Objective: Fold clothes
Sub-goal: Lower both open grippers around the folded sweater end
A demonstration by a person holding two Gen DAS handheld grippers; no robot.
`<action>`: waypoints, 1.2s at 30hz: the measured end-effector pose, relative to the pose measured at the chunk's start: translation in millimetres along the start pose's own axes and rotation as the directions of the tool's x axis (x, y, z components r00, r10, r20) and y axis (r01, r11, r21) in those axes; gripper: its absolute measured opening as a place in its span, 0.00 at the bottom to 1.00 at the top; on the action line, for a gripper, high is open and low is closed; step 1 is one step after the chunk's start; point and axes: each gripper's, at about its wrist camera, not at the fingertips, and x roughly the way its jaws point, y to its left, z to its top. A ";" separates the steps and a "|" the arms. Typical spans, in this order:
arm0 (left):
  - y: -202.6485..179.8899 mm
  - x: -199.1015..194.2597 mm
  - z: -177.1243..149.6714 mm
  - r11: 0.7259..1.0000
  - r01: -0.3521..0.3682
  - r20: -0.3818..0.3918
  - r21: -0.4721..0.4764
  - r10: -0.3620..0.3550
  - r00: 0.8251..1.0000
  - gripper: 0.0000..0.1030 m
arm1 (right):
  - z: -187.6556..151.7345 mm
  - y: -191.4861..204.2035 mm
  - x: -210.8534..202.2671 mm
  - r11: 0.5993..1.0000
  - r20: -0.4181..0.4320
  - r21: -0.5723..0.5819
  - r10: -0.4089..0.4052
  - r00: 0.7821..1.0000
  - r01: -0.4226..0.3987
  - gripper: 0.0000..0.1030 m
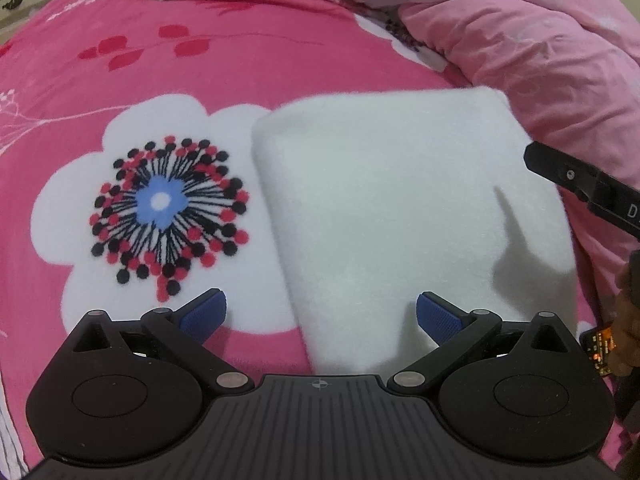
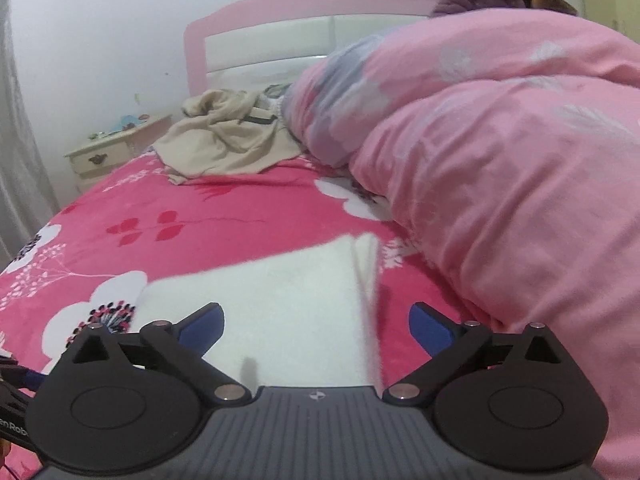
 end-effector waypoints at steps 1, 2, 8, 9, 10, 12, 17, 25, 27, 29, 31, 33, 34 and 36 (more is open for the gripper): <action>0.3 0.2 0.0 1.000 0.001 -0.001 -0.001 -0.001 1.000 0.99 | -1.1 -0.8 0.0 1.000 -0.002 0.004 -0.007 1.000 0.007 1.00; 0.6 0.3 -0.1 1.000 0.001 -0.003 -0.002 -0.001 1.000 0.99 | -2.0 -1.5 -0.1 1.000 -0.004 0.006 -0.011 1.000 0.011 1.00; 2.6 1.3 -0.3 1.000 0.005 -0.011 -0.010 -0.005 1.000 0.99 | -5.9 -0.1 0.1 0.999 -0.004 -0.009 -0.033 0.999 0.032 1.00; 2.9 1.4 -0.4 1.000 0.006 -0.013 -0.011 -0.006 1.000 0.99 | -6.3 -0.2 0.6 0.999 -0.006 -0.009 -0.034 0.999 0.034 1.00; 3.2 1.6 -0.4 1.000 0.007 -0.014 -0.012 -0.007 1.000 0.99 | -6.7 -0.3 1.1 0.999 -0.008 -0.009 -0.036 0.999 0.036 1.00; 3.6 1.8 -0.5 1.000 0.010 -0.017 -0.014 -0.011 1.000 0.99 | -7.5 -0.7 2.2 0.999 -0.013 -0.008 -0.039 0.999 0.038 1.00; 1.2 1.1 -1.9 1.000 0.023 -0.008 0.008 -0.023 1.000 0.99 | -9.6 -2.6 -0.6 1.000 -0.017 -0.014 -0.014 1.000 0.013 1.00; 0.1 1.1 -1.5 0.996 0.053 0.008 0.071 -0.054 0.999 0.99 | -12.7 -25.9 -9.1 0.998 -0.038 -0.002 0.064 0.997 -0.064 1.00; 3.7 1.7 4.1 0.992 0.073 0.011 0.104 -0.074 0.997 0.99 | -7.6 -30.2 -7.1 0.997 -0.076 0.004 0.076 0.994 -0.076 1.00; 13.9 6.7 13.3 0.986 0.136 -0.002 0.097 -0.136 0.991 0.99 | 0.0 -32.8 -4.3 0.996 -0.112 0.005 0.090 0.990 -0.090 1.00; 26.4 12.8 22.0 0.976 0.201 -0.006 0.086 -0.201 0.980 0.99 | 10.7 -34.1 0.3 0.993 -0.141 0.005 0.114 0.983 -0.115 1.00; 40.8 24.5 29.1 0.956 0.280 -0.018 0.086 -0.280 0.960 0.99 | 18.7 -35.9 6.7 0.990 -0.167 0.022 0.139 0.976 -0.137 1.00; 47.7 31.6 31.8 0.943 0.322 -0.031 0.087 -0.321 0.947 0.99 | 20.5 -37.5 10.5 0.988 -0.178 0.041 0.153 0.972 -0.148 1.00; 61.0 44.9 35.2 0.915 0.396 -0.056 0.078 -0.393 0.918 0.98 | 17.2 -41.0 17.9 0.981 -0.197 0.089 0.188 0.962 -0.174 1.00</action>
